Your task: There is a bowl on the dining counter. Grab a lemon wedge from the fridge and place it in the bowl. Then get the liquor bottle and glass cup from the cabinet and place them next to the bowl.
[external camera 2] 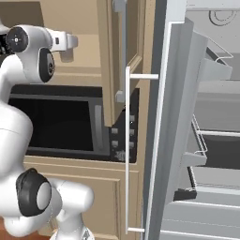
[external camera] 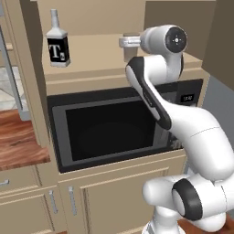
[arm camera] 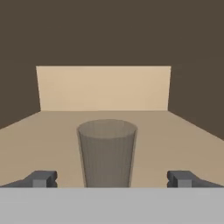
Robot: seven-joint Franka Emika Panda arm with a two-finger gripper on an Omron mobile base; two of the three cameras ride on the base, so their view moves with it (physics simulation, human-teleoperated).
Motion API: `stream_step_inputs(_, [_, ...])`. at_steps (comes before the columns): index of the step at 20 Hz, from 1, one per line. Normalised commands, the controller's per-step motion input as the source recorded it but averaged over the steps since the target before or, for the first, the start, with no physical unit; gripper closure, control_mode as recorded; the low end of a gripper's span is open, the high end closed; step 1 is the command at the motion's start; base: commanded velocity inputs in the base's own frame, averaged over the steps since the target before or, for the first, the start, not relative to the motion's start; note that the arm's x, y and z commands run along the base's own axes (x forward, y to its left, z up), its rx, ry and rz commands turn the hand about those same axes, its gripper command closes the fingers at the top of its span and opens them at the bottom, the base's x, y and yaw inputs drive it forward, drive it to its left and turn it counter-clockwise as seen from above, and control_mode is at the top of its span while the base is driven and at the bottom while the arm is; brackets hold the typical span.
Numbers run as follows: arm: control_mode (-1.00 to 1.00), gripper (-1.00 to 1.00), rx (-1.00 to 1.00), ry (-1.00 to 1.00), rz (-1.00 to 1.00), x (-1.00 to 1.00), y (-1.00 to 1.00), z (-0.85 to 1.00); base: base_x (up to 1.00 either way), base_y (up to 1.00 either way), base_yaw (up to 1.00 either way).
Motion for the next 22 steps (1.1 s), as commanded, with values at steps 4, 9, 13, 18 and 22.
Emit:
stream_step_inputs(4, [-1.00, -1.00, 0.00, 0.15, 0.00, 0.13, 0.00, 0.00, 0.00, 0.00, 0.00])
stream_step_inputs(9, [-1.00, -1.00, 0.00, 0.01, 0.00, 0.13, 0.00, -0.10, 0.00, 0.00, 0.00])
stream_step_inputs(13, [-1.00, -1.00, 0.00, 0.00, 0.00, 0.18, 0.00, -0.20, 0.00, 0.00, 0.00])
stream_step_inputs(18, [-1.00, -1.00, 0.00, 0.00, 0.00, 0.27, 0.00, -0.17, 0.00, 0.00, 0.00])
stream_step_inputs(22, [-1.00, -1.00, 0.00, 0.00, 0.00, 0.37, 0.05, -0.15, 0.00, 0.00, 0.00])
